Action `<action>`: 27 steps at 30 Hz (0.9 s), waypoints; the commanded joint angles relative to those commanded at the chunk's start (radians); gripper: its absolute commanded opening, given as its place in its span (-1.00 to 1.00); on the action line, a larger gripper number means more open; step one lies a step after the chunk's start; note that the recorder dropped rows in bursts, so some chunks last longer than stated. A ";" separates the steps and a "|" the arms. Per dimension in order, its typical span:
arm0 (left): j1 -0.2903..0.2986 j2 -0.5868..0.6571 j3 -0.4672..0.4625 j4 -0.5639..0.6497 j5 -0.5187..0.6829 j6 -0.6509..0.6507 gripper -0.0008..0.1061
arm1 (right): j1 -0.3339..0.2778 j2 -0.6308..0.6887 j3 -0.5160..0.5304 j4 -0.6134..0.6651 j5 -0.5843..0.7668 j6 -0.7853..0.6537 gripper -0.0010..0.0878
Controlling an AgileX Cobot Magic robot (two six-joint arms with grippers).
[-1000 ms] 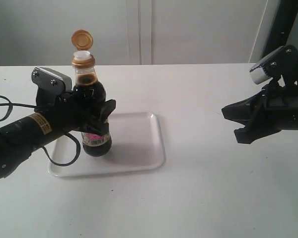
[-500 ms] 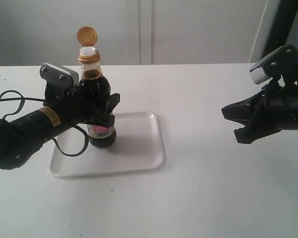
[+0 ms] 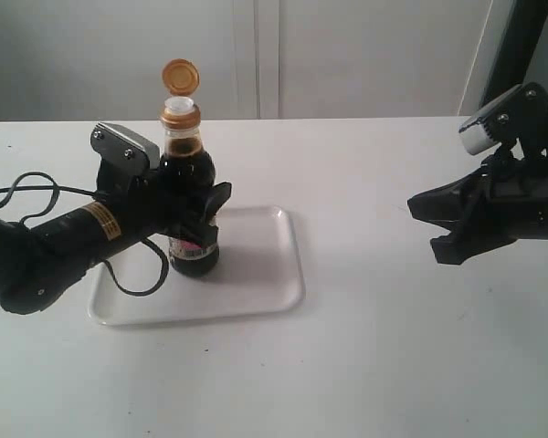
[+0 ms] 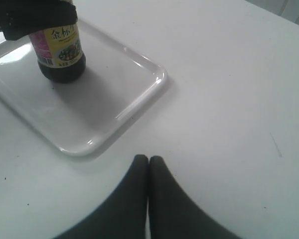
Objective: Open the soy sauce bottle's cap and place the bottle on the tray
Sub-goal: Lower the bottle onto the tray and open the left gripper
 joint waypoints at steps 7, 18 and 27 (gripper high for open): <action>0.000 0.000 0.002 0.004 0.087 -0.056 0.53 | 0.000 0.000 0.000 0.000 0.000 0.000 -0.98; 0.000 -0.048 0.058 0.040 0.270 -0.101 0.53 | 0.000 0.000 0.000 0.000 0.000 0.000 -0.98; 0.000 -0.089 0.058 0.228 0.403 -0.189 0.53 | 0.000 0.000 0.000 0.000 0.000 0.000 -0.98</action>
